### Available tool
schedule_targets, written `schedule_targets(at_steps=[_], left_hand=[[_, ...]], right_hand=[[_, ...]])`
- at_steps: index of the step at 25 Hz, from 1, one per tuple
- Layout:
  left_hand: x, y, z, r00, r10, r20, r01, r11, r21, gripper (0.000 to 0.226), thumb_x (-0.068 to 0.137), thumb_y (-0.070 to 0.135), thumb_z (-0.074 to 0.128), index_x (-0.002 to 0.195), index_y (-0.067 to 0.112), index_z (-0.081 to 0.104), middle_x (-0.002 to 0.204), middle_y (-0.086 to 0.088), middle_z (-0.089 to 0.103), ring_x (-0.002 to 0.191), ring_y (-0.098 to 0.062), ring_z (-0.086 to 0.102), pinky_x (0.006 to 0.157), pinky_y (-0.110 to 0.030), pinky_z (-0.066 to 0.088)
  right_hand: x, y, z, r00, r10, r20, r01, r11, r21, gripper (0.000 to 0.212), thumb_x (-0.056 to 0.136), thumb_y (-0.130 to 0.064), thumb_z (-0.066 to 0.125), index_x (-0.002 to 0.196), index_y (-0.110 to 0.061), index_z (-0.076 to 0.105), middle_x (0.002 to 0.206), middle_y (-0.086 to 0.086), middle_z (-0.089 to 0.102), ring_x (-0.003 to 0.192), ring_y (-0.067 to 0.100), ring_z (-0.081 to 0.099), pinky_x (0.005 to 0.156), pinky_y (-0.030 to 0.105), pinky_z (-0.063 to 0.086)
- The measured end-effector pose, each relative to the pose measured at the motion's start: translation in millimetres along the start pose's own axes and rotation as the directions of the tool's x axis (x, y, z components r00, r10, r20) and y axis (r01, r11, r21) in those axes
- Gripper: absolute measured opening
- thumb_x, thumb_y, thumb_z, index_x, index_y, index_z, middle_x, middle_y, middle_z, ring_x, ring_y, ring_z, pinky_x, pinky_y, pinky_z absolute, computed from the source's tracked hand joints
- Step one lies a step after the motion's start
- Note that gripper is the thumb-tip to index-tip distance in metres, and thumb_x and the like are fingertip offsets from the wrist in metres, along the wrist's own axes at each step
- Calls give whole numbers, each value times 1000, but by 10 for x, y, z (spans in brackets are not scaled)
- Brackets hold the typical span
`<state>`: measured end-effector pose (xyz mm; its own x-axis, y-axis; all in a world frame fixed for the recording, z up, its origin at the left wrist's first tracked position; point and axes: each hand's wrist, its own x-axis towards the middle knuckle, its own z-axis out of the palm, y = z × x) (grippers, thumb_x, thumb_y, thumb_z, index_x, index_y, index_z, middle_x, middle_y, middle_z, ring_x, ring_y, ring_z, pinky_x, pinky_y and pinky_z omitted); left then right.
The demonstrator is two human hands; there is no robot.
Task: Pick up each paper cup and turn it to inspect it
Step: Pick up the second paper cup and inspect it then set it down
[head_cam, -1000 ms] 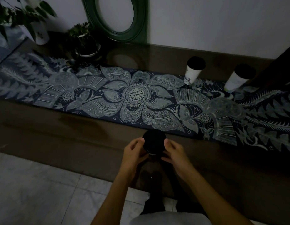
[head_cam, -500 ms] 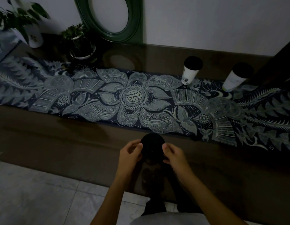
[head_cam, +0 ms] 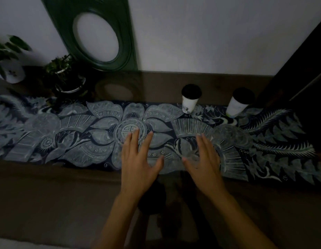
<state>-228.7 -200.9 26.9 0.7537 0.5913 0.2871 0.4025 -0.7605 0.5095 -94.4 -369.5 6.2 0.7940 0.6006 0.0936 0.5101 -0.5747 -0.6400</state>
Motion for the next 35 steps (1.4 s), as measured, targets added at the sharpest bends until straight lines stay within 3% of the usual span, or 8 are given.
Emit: schedule_targets(at_steps=[10,17,21,24,26,29,31,35], left_hand=[[1734,405,1006,991,15,134,-9,999,-50,74,89,48,69,153,26,38,168,-15,21,152,-36,20,115,-63,30],[2766,615,1806,972,134,195,-150,986,67,76,84,54,65,151,28,39,163,-19,31,148,-40,27,116,-58,25],[3029,628,2101,940,174,295,-247,941,232,73,85,62,60,149,30,43,158,-16,39,145,-41,32,115,-60,28],[3046,571,2183,942,134,309,-207,953,219,67,87,58,64,145,26,50,150,-16,48,135,-39,42,104,-56,43],[3015,564,2153,954,124,275,-174,971,165,62,89,54,65,142,23,53,144,-16,51,129,-38,47,97,-52,50],[2939,560,1977,964,44,264,-48,999,8,57,91,50,64,141,25,53,137,-15,52,122,-34,49,94,-48,53],[2875,550,1753,955,-67,288,117,980,-159,53,92,53,58,140,32,52,131,-11,53,117,-28,53,91,-41,52],[2608,620,1032,906,-263,331,414,709,-571,36,93,53,41,118,45,66,117,11,67,105,-8,63,81,-27,54]], right_hand=[[1573,838,-85,967,234,105,-256,902,348,97,81,-60,67,151,-44,2,164,-7,9,147,21,21,113,52,31],[2528,1390,524,944,254,212,-327,816,477,104,76,-49,78,153,-35,10,162,-3,20,144,19,29,110,45,38],[2919,1348,821,984,129,125,-171,890,422,68,73,-48,73,129,-32,37,114,-27,57,106,1,62,71,12,53],[3056,1292,986,983,96,154,-138,946,293,57,76,-59,47,122,-27,39,111,1,64,101,25,63,82,38,54],[3045,1343,1005,983,85,161,-125,958,258,64,75,-61,48,127,-24,46,117,-2,63,103,14,60,90,42,53],[2885,1298,759,981,89,169,-162,861,482,58,68,-44,79,118,-50,48,111,-30,60,97,-7,60,77,20,57],[2719,1209,536,978,50,201,-153,828,540,68,66,-34,84,117,-56,46,115,-27,59,101,-6,60,79,28,59],[2351,842,-72,984,-60,166,-12,914,406,88,61,-54,79,137,-49,35,130,-11,50,110,7,53,87,33,53]])
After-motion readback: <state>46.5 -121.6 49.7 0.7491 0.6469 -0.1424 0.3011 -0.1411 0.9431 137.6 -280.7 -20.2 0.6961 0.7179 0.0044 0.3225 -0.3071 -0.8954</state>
